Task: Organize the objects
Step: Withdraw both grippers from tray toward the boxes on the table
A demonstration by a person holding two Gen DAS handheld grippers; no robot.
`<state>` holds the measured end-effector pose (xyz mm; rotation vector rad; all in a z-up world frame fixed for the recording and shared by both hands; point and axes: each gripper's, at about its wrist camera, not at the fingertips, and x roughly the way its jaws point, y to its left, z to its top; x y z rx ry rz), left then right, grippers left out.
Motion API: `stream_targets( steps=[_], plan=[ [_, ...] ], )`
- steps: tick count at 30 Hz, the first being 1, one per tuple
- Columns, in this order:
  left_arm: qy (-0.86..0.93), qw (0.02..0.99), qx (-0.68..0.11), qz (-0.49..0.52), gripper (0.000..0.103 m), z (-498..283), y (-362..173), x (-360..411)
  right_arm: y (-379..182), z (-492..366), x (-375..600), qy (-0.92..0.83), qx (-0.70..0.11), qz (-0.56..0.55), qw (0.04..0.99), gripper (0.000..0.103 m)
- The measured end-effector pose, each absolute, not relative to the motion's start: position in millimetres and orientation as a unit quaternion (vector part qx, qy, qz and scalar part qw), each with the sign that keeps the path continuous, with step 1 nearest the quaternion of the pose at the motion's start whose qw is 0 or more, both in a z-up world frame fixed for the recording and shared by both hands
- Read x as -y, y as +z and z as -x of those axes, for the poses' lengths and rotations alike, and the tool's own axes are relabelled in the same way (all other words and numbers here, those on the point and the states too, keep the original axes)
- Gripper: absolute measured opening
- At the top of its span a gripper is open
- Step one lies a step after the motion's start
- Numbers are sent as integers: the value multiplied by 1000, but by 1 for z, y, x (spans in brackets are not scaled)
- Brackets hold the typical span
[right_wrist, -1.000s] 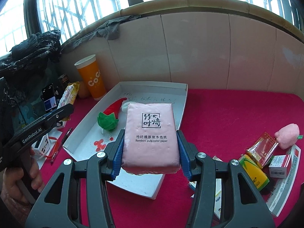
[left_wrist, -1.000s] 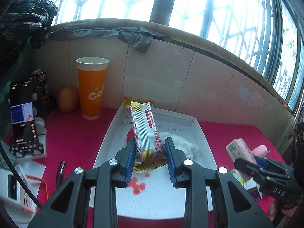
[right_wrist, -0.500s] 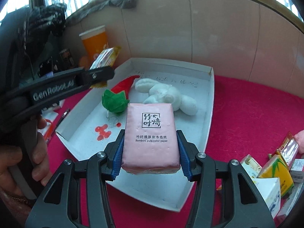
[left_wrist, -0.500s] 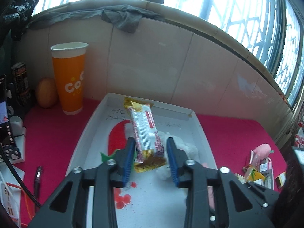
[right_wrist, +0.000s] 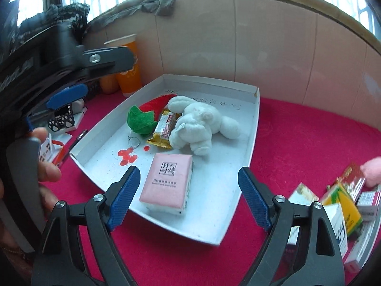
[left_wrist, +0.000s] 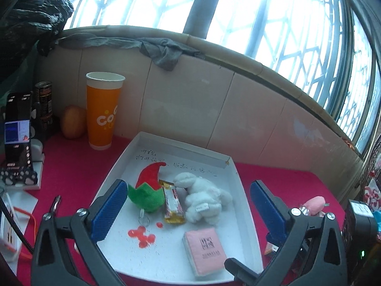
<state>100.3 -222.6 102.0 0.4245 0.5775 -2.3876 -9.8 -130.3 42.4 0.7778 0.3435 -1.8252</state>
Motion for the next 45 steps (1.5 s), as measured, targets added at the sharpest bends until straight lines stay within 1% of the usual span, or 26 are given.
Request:
stream_targets(
  steps=[1,4,9,16,20,31,45],
  plan=[
    [-908,315,-226,-157,103,-106,100,212,43,11,125,-766,-137,-332,533,90],
    [-912,295,-248,-139,103,-123,96,186,41,6,104,-774,-122,-330,526,90],
    [-921,289,-227,-129,103,-127,107,160,45,-8,66,-802,-112,-293,508,90],
    [-920,280,-230,-148,103,-115,102,141,63,-5,12,-838,-75,-243,482,90],
    [-910,269,-261,-176,103,-108,90,136,62,8,-10,-851,-50,-251,459,90],
    [-896,293,-245,-227,103,-90,76,123,47,40,-49,-859,2,-300,415,90],
    [-900,268,-226,-259,103,-72,72,105,43,62,-78,-869,34,-313,382,90]
  ],
)
